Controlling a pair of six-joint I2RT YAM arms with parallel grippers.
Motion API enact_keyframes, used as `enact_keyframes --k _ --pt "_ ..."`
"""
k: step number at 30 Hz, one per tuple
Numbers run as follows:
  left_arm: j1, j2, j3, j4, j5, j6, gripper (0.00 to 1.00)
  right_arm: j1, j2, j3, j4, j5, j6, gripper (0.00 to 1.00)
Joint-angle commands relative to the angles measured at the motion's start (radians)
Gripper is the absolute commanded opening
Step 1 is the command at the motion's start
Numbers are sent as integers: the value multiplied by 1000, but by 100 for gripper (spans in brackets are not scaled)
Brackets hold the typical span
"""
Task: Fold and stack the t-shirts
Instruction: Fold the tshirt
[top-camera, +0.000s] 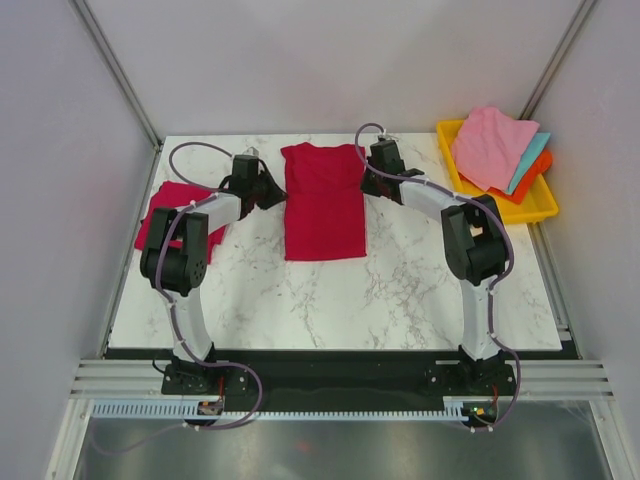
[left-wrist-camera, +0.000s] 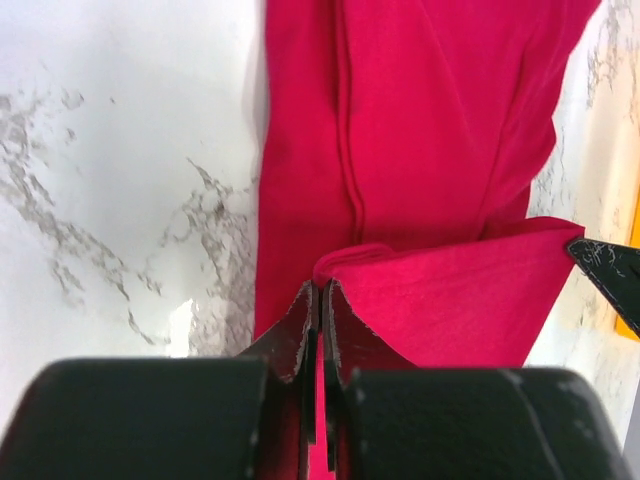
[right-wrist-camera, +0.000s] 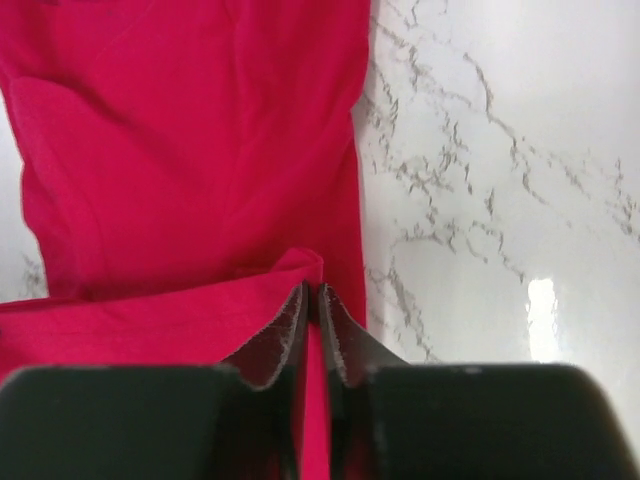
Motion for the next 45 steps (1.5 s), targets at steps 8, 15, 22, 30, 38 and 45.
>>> enact_keyframes --k 8,15,22,30,38,45 --pt "25 22 58 5 28 -15 62 -10 -1 50 1 -3 8 55" --pt "-2 -156 -146 31 -24 -26 63 -4 -194 -192 57 -30 34 53" --pt "-7 -397 -390 -41 50 -81 50 41 -409 -542 117 -102 83 54" --pt "-44 -609 -625 -11 116 -43 44 108 -561 -747 212 -138 95 35" --pt "-47 -636 -654 77 199 6 29 153 -521 -718 235 -130 83 11" --pt "-67 -572 -626 120 208 6 28 167 -481 -683 241 -127 88 8"
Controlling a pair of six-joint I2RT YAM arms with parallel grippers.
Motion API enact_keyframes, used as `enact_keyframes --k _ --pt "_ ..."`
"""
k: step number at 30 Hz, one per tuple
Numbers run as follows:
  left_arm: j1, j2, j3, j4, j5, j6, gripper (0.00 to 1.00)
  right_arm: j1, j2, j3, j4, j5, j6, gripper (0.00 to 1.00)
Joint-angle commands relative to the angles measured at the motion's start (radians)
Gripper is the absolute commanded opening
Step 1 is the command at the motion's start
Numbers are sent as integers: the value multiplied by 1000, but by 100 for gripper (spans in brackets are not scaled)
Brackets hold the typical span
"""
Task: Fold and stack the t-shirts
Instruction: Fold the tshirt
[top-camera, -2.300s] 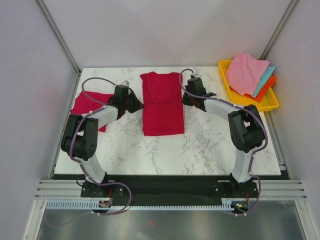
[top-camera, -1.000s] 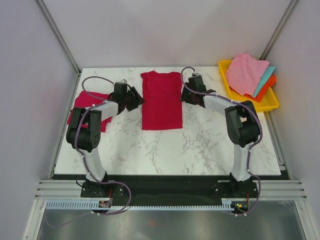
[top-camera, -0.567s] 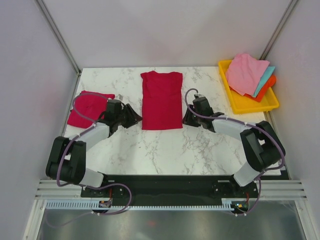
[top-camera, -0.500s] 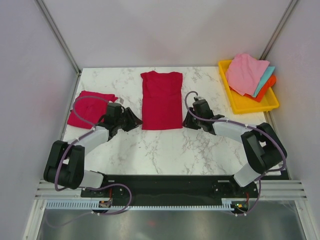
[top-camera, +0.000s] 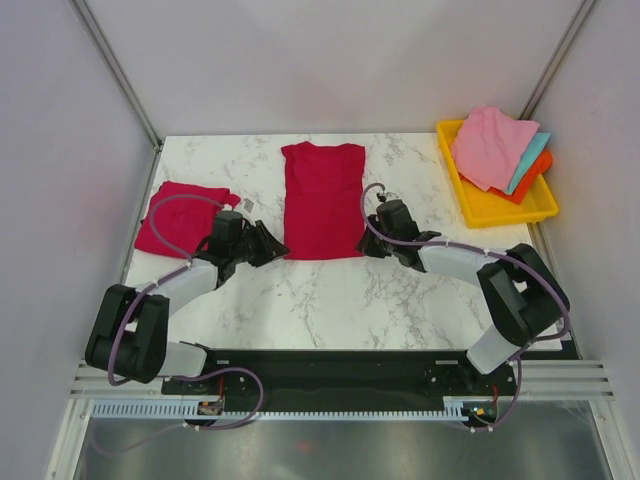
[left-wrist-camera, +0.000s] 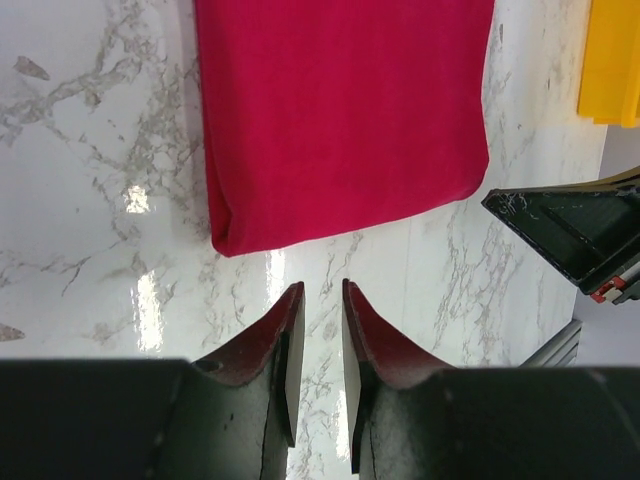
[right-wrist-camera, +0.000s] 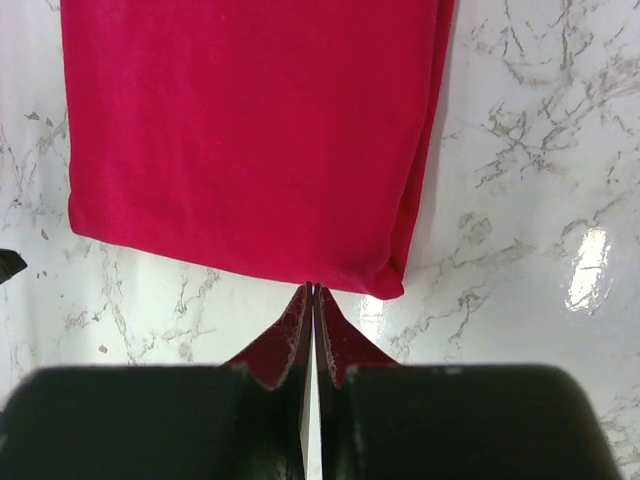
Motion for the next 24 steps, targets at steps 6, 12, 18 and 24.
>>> enact_keyframes --k 6,12,18,24 --pt "-13 132 78 56 40 31 26 3 72 78 8 39 -1 3" --pt "-13 222 133 -25 -15 44 22 -15 102 95 -38 88 4 0" --pt "-13 249 153 -102 -88 57 17 -43 108 83 -84 113 19 0" --pt "-13 203 132 -130 -101 60 18 -57 110 80 -95 92 24 0"
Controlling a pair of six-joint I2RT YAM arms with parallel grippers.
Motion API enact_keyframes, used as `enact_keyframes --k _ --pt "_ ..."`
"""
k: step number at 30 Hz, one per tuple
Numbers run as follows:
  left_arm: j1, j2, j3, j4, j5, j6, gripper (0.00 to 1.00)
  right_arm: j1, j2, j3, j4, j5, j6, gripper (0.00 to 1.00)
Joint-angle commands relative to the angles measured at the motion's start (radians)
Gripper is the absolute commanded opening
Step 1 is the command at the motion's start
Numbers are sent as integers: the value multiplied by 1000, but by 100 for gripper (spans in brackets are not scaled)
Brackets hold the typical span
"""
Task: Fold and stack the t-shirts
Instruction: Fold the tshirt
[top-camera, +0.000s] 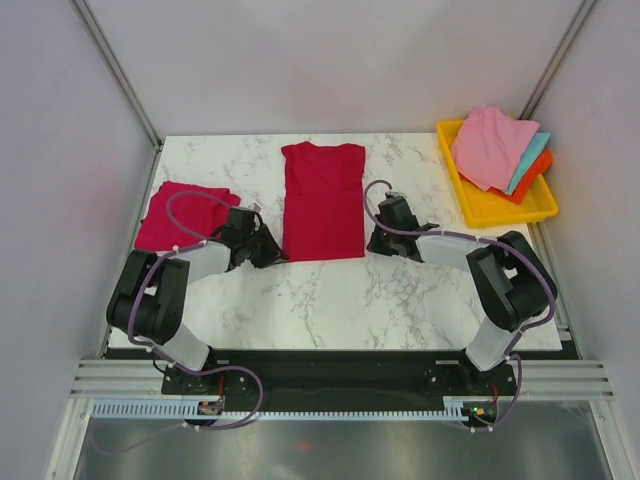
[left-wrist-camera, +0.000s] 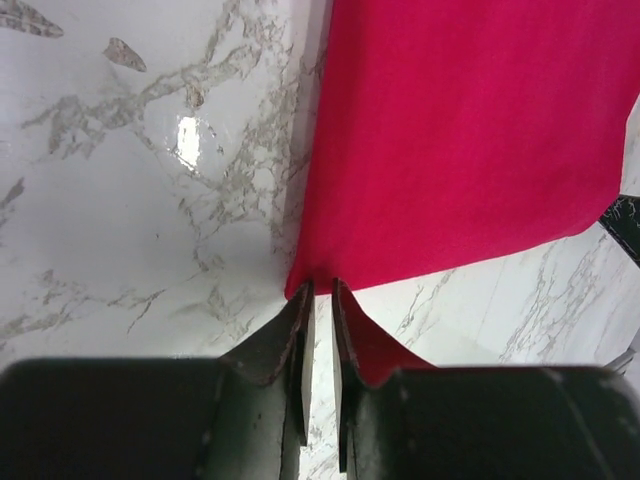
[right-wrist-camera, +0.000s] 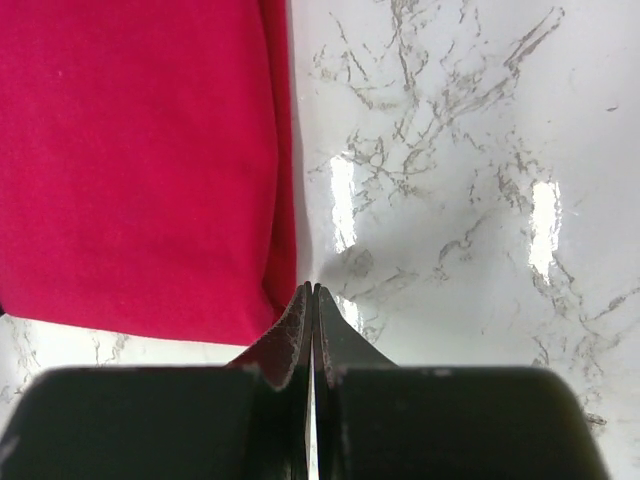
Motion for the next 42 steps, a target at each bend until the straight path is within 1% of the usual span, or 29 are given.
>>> enact_keyframes --k 1,2,4,5,8,11,14,21,27,29,30,34,38,42 --pt "-6 -78 0 -24 -42 44 20 -3 -7 15 -9 5 12 1" --pt "-11 -100 -7 -25 -46 49 25 -3 -18 9 -9 7 9 6" --pt "-17 -168 -32 -22 -66 54 32 -3 -58 -1 -7 21 6 18" --pt "-22 -193 -50 -22 -75 55 39 -1 -70 -15 -1 24 1 28" --pt "-23 -244 -67 -19 -95 55 48 4 -113 -43 17 13 6 33" --pt "-23 -238 -67 -19 -97 55 49 22 -125 -54 22 -2 7 39" --pt "-22 -206 -54 -21 -85 57 47 33 -118 -55 59 -18 13 43" --pt "-23 -143 -32 -21 -83 54 44 33 -23 -29 69 -33 26 43" --pt "-23 -120 -24 -29 -88 54 42 20 13 -18 54 -33 32 42" --pt "-23 -103 -20 -30 -91 54 42 22 20 -15 57 -31 35 41" --pt "-23 -97 -17 -33 -88 52 41 20 33 -14 60 -71 35 40" --pt "-22 -66 -4 -39 -85 49 40 22 47 -6 66 -90 38 33" --pt "-22 -51 8 -38 -95 47 40 22 39 -9 68 -90 32 29" --pt "-22 -22 29 -36 -98 44 43 22 45 -6 71 -94 32 29"
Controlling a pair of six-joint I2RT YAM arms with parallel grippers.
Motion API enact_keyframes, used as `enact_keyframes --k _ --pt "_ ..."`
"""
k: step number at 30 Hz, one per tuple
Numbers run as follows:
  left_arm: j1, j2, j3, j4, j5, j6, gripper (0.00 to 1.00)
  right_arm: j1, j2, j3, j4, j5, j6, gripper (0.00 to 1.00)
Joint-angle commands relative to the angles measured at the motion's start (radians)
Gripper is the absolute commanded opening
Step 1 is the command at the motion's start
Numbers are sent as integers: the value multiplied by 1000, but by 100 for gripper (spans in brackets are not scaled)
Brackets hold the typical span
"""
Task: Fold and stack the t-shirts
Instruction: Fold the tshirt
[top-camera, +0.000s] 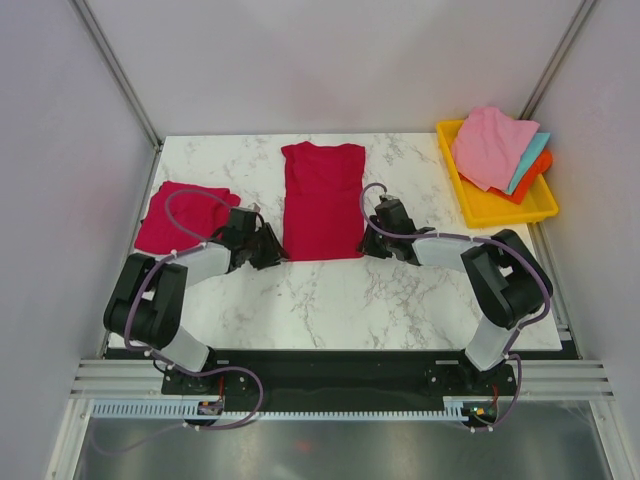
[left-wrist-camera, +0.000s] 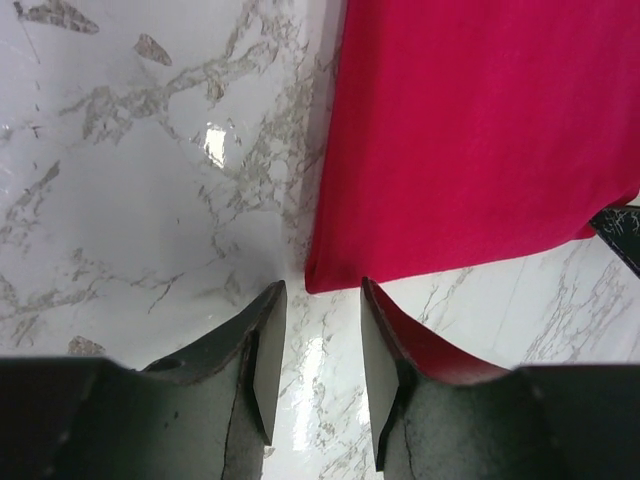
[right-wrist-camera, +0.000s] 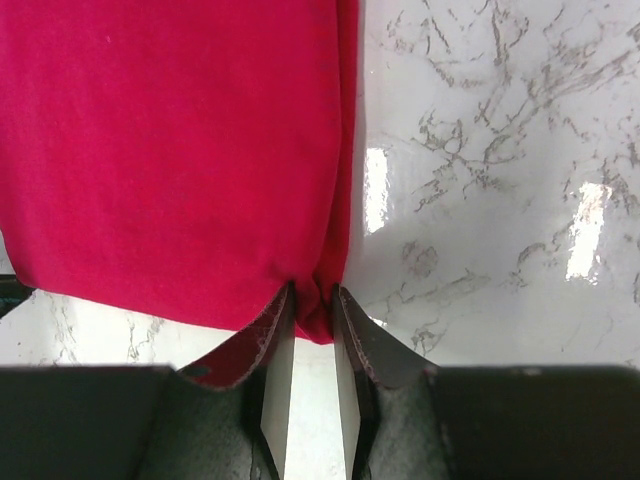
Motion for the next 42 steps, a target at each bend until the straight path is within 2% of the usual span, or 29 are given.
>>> enact_keyframes --k 1,4,6,10,20,27,35,42 --pt "0 30 49 3 -23 25 45 1 22 17 -8 -20 -1 29" --pt "0 55 63 5 -26 23 45 1 28 18 -6 -23 -3 28" --pt "0 72 75 3 -26 23 42 1 29 23 -6 -22 -6 23" --pt "1 99 81 5 -14 19 27 1 14 20 -10 -16 -12 12" --pt "3 95 50 11 4 3 29 1 -12 12 -10 -22 -15 6" --pt "3 147 87 14 26 16 2 -1 -15 12 -6 -40 -17 0" --pt "-8 -55 14 12 -23 39 2 1 -142 -26 -11 -37 -17 0" --pt "-19 -181 -34 8 79 14 2 3 -253 -63 -10 -112 11 0"
